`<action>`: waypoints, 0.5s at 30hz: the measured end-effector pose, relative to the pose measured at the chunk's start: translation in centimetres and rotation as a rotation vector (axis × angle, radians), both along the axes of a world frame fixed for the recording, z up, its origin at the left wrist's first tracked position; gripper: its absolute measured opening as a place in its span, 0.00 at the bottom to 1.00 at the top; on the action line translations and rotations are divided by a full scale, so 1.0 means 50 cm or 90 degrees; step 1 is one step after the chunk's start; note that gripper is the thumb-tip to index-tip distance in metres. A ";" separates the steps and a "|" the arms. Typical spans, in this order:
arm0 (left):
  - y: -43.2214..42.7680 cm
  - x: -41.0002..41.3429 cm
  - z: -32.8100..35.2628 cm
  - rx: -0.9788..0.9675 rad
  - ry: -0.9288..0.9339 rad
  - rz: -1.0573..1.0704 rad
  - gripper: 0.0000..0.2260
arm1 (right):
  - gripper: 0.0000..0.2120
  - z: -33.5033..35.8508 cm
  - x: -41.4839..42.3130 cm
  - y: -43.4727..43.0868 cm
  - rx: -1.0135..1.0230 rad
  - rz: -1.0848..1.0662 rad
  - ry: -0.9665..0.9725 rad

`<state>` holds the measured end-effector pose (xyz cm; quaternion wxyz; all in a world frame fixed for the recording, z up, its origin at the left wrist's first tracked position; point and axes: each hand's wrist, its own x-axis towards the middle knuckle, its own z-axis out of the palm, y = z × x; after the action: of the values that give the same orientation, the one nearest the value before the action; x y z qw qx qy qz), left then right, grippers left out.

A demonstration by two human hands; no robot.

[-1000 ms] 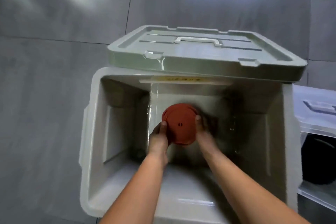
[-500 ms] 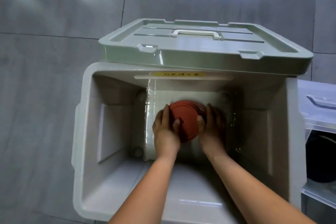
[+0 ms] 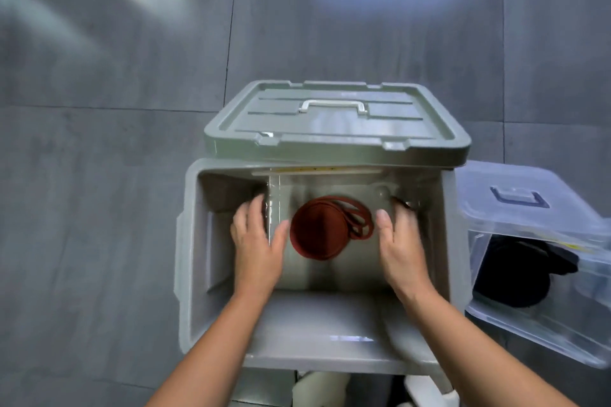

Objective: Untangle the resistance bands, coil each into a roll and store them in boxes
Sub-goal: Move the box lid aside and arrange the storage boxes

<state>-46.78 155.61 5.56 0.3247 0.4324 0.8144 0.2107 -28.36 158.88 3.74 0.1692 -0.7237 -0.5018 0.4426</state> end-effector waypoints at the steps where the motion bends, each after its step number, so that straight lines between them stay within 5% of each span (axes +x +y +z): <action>1: 0.010 -0.018 0.028 0.025 0.000 0.009 0.24 | 0.21 0.034 0.006 0.007 0.057 0.003 0.001; 7: 0.161 -0.132 0.112 0.124 0.116 0.108 0.23 | 0.22 0.181 0.076 0.135 0.269 -0.133 -0.067; 11: 0.289 -0.182 0.061 -0.113 -0.019 0.150 0.23 | 0.29 0.136 0.117 0.260 -0.041 -0.168 -0.182; 13: 0.308 -0.176 0.046 -0.190 0.005 0.080 0.19 | 0.22 0.100 0.115 0.280 -0.159 -0.139 -0.096; 15: 0.302 -0.172 0.040 -0.168 0.051 0.066 0.14 | 0.12 0.078 0.109 0.277 -0.114 -0.112 -0.095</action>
<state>-55.36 170.69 7.59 0.3346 0.3512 0.8686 0.1009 -22.89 172.71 7.64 0.1042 -0.8081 -0.4057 0.4141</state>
